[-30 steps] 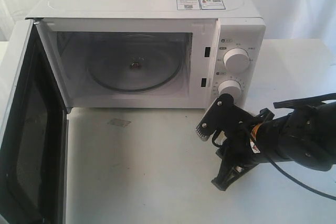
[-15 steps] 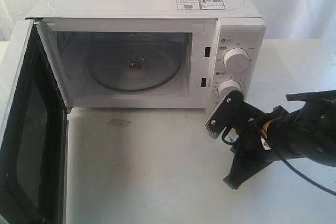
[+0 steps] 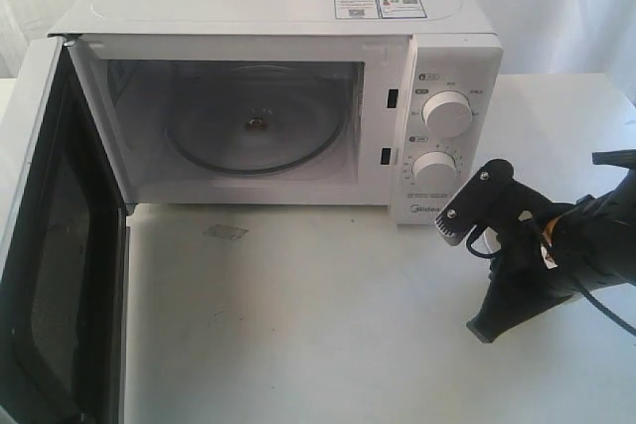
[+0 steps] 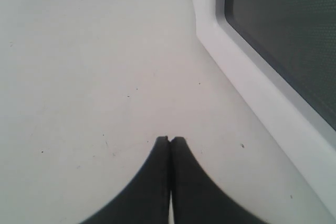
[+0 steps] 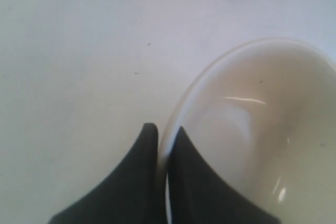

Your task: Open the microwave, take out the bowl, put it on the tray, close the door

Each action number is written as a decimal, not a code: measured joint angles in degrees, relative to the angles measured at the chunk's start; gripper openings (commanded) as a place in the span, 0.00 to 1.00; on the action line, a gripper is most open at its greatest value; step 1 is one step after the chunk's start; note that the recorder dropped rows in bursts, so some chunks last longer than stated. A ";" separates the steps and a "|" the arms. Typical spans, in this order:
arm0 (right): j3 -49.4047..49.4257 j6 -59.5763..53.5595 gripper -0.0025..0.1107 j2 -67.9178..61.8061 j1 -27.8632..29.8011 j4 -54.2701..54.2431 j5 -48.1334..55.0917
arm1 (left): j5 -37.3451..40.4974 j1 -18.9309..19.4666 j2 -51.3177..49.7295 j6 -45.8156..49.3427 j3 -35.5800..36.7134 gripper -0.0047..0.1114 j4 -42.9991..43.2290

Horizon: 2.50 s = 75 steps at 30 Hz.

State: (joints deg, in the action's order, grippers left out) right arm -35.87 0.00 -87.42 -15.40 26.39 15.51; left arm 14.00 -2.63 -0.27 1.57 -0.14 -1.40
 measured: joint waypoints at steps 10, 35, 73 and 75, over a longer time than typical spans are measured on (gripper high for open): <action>0.14 0.44 0.02 -2.47 1.08 -0.77 -4.34 | 0.00 0.00 0.00 0.00 0.00 0.04 0.00; 0.41 0.42 0.35 3.36 0.50 -4.88 -8.28 | 0.00 0.00 0.00 0.00 0.00 0.04 0.00; 21.05 0.42 0.02 23.55 -30.99 -34.69 -28.54 | 0.00 0.00 0.00 0.00 0.00 0.04 0.00; 22.35 0.42 0.02 23.55 -30.97 -34.69 -29.89 | 0.00 0.00 0.00 0.00 0.00 0.04 0.00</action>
State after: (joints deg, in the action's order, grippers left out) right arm -13.52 0.42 -63.87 -46.37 -8.30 -14.39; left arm 14.00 -2.63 -0.27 1.57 -0.14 -1.40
